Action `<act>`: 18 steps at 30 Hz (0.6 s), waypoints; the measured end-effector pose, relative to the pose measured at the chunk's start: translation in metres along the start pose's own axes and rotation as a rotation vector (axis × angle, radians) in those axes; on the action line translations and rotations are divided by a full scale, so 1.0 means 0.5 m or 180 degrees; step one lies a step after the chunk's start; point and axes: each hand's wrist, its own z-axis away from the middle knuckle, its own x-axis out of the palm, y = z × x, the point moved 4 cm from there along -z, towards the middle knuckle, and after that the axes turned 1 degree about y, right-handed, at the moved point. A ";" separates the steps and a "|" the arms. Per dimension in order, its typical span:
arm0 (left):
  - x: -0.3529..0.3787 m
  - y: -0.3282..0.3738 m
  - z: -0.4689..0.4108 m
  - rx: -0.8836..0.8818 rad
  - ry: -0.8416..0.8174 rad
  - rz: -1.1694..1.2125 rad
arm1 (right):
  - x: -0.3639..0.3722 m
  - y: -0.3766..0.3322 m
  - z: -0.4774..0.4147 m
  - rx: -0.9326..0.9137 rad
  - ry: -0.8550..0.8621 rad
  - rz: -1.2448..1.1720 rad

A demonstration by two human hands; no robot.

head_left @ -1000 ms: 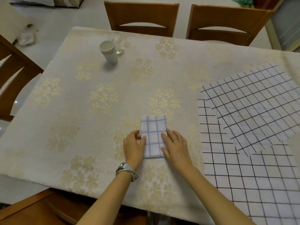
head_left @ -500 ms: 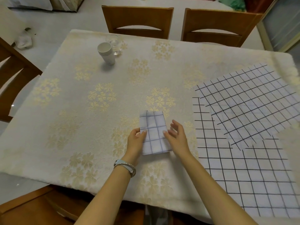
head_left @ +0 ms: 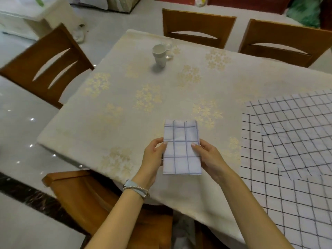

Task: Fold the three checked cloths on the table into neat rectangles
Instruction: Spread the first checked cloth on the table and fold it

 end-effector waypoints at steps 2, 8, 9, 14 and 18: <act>-0.046 0.009 0.024 -0.0027 0.0128 0.0110 | 0.044 -0.008 0.011 -0.0008 -0.0162 0.0154; -0.204 0.043 0.092 0.0063 0.0577 0.0283 | 0.207 -0.027 0.039 -0.0028 -0.0645 0.0507; -0.232 0.047 0.103 0.0079 0.0615 0.0315 | 0.235 -0.028 0.043 -0.0027 -0.0708 0.0536; -0.380 0.078 0.154 0.0228 0.0788 0.0464 | 0.395 -0.027 0.064 -0.0084 -0.0982 0.0722; -0.519 0.103 0.170 0.0300 0.0973 0.0588 | 0.539 -0.025 0.078 -0.0110 -0.1119 0.0780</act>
